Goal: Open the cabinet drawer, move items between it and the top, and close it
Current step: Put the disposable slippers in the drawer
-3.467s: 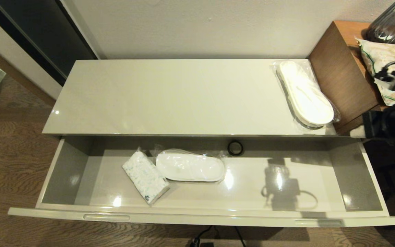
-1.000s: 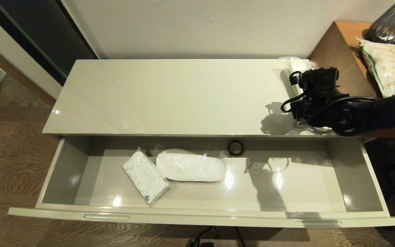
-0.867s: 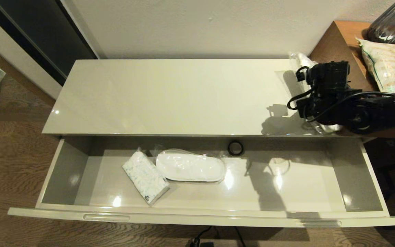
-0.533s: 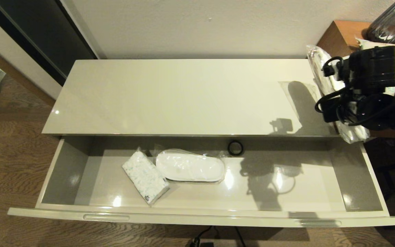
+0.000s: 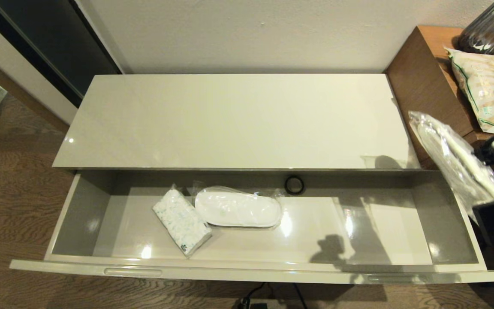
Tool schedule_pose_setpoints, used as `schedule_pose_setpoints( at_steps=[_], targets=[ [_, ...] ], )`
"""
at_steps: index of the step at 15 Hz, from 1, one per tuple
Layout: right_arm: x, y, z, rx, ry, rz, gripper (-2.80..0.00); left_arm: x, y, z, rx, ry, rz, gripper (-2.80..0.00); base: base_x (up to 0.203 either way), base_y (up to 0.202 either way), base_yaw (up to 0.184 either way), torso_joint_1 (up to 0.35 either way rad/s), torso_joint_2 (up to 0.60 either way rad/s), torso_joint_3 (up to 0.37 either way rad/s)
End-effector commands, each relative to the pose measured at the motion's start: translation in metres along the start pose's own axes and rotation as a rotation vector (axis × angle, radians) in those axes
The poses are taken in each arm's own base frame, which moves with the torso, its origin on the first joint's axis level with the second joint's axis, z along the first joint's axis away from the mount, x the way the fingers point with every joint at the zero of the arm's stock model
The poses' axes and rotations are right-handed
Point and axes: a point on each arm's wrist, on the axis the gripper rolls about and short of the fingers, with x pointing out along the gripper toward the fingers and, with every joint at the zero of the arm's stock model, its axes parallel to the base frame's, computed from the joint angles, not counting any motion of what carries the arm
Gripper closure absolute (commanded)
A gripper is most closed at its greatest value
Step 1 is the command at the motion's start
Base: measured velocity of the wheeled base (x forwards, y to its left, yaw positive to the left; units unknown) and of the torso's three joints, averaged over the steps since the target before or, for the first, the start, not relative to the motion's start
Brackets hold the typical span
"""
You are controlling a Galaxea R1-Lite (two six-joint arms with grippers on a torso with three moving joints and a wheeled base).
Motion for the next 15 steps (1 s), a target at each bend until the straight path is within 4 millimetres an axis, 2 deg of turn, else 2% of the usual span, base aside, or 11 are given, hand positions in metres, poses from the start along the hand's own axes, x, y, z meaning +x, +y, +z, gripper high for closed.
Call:
schedule_pose_setpoints(
  at_steps=[1, 4, 7, 9, 11, 13, 15],
  targets=[
    [-0.008, 0.002, -0.051, -0.034, 0.045, 0.043, 0.00, 0.000, 0.000, 0.000, 0.000, -0.002, 0.000, 0.00, 0.000, 0.000, 0.000, 0.000, 0.00, 0.000],
    [0.001, 0.015, -0.097, -0.090, 0.154, 0.133, 0.00, 0.000, 0.000, 0.000, 0.000, -0.002, 0.000, 0.00, 0.000, 0.000, 0.000, 0.000, 0.00, 0.000],
    [0.021, 0.039, -0.106, -0.105, 0.259, 0.211, 0.00, 0.000, 0.000, 0.000, 0.000, -0.002, 0.000, 0.00, 0.000, 0.000, 0.000, 0.000, 0.00, 0.000],
    [0.042, 0.063, -0.102, -0.079, 0.307, 0.212, 0.00, 0.000, 0.000, 0.000, 0.000, -0.002, 0.000, 0.00, 0.000, 0.000, 0.000, 0.000, 0.00, 0.000],
    [0.067, 0.089, -0.090, 0.000, 0.280, 0.207, 0.00, 0.000, 0.000, 0.000, 0.000, -0.002, 0.000, 0.00, 0.000, 0.000, 0.000, 0.000, 0.00, 0.000],
    [0.089, 0.110, -0.069, 0.098, 0.197, 0.180, 0.00, 0.000, 0.000, 0.000, 0.000, 0.000, 0.000, 0.00, 0.000, 0.000, 0.000, 0.000, 0.00, 0.000],
    [0.104, 0.122, -0.041, 0.175, 0.120, 0.146, 0.00, 0.000, 0.000, 0.000, 0.000, -0.002, 0.000, 0.00, 0.000, 0.000, 0.000, 0.000, 0.00, 0.000]
  ],
)
